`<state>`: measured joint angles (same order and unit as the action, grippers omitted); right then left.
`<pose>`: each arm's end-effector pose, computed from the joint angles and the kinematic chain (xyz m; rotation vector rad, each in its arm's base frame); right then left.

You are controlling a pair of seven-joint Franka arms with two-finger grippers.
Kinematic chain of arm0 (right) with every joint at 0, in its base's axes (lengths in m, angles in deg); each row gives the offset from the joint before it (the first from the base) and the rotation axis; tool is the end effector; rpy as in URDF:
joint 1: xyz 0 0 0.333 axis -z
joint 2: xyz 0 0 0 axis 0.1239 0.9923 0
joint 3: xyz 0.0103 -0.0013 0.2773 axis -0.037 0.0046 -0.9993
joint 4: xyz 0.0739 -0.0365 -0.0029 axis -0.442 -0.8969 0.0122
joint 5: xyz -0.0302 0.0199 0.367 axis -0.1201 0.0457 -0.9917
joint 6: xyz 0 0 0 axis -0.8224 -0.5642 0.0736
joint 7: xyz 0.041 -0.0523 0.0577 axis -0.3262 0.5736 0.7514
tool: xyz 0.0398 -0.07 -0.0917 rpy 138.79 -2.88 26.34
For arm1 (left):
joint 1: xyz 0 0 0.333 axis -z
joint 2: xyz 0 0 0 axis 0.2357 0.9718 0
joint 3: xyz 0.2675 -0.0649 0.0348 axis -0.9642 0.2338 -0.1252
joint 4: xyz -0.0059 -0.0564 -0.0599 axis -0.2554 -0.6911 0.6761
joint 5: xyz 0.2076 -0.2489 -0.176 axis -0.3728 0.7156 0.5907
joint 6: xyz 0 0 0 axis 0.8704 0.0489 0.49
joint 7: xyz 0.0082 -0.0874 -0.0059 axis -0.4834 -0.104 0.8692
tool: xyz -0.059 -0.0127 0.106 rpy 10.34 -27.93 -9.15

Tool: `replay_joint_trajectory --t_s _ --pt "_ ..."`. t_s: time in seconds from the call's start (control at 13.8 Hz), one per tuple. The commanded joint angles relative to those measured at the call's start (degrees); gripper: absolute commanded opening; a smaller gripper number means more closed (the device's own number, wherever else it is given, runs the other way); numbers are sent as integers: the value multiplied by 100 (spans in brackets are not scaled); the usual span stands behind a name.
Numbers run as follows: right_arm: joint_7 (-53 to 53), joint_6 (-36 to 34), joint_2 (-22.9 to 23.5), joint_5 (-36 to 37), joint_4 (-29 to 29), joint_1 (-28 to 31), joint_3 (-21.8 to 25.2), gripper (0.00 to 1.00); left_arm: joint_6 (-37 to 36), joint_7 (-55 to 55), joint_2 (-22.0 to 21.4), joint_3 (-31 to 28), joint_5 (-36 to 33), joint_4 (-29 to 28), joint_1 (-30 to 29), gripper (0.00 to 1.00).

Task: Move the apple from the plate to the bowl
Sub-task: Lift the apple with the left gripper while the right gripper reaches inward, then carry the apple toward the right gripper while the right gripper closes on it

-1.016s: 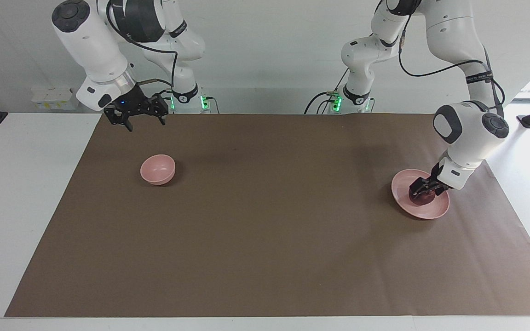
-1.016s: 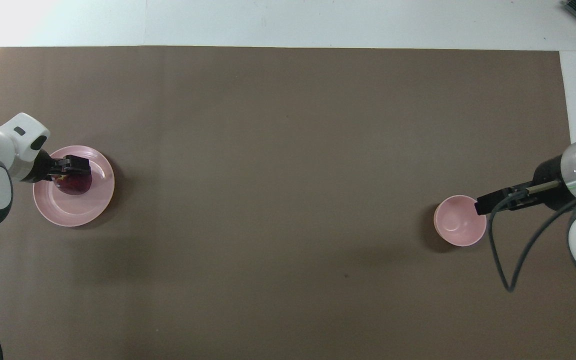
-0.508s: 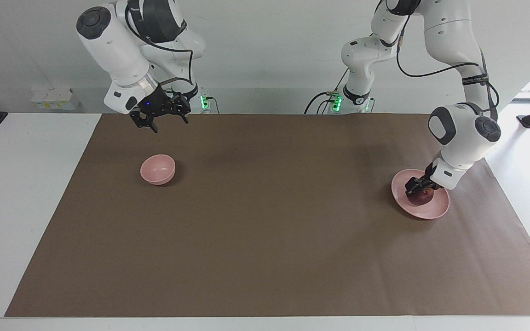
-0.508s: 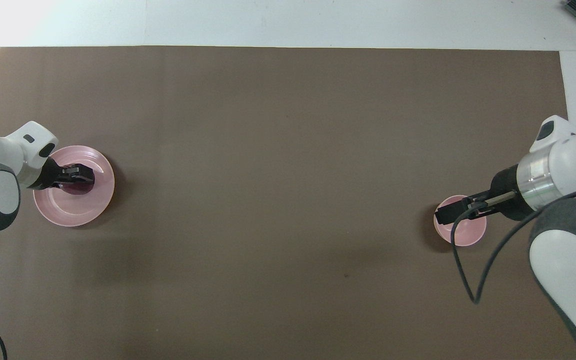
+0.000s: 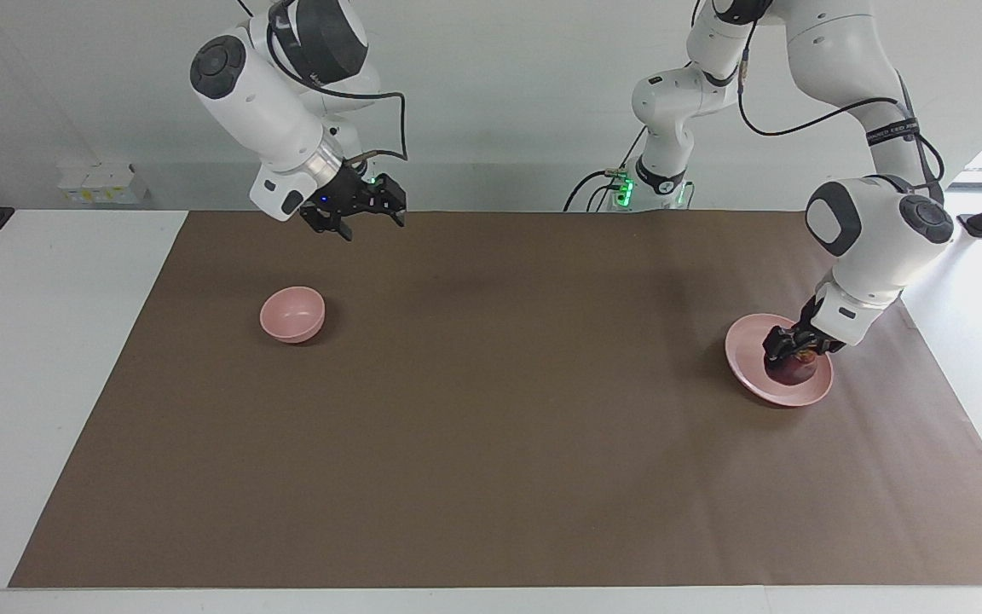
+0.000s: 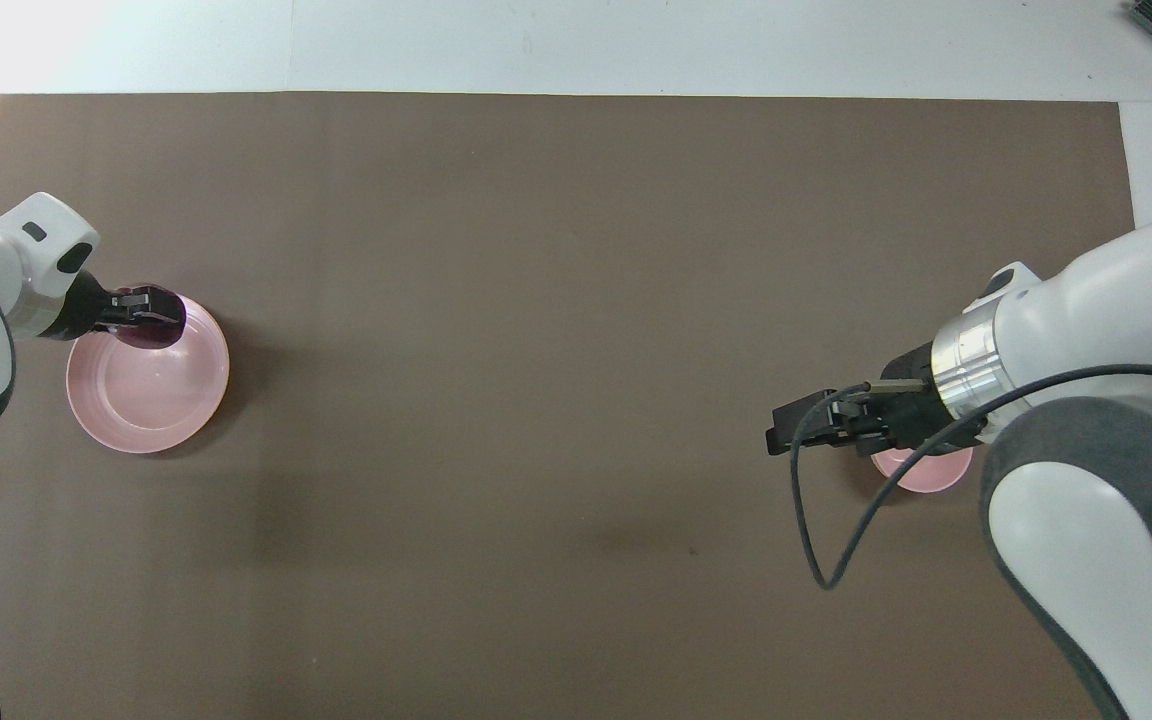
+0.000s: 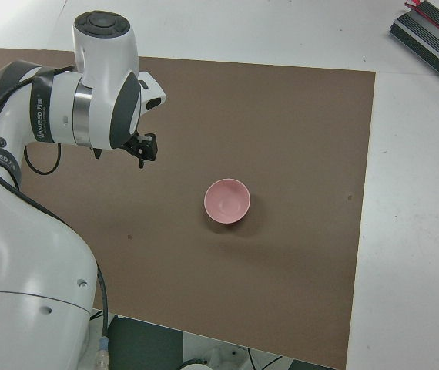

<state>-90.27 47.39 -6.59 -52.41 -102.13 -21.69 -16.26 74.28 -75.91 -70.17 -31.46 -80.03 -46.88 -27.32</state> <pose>0.4813 0.1447 0.4909 -2.7613 0.0693 0.3107 0.5832 0.0211 0.3479 3.0169 0.0679 0.1040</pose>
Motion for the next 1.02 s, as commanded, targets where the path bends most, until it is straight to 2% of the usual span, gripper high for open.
replay_joint_trajectory --t_s 0.0,0.22,0.44,0.73,0.94 --pt "-1133 238 40 -650 -73 -133 -6 100 -165 360 -313 203 1134 36 95 0" --pt "-2258 317 163 -1572 -73 -151 -6 100 -550 397 -585 494 2409 45 86 0" --pt "-3717 1080 268 -1742 -82 -607 -15 100 -912 502 -893 616 3667 54 95 0" --pt "-5456 2187 567 -2331 -4 -1126 -23 100 -1333 511 -1130 915 4188 -17 95 0" --pt "-6328 2566 883 -2489 216 -1328 -41 100 -1685 555 -1184 942 4487 -43 103 0"
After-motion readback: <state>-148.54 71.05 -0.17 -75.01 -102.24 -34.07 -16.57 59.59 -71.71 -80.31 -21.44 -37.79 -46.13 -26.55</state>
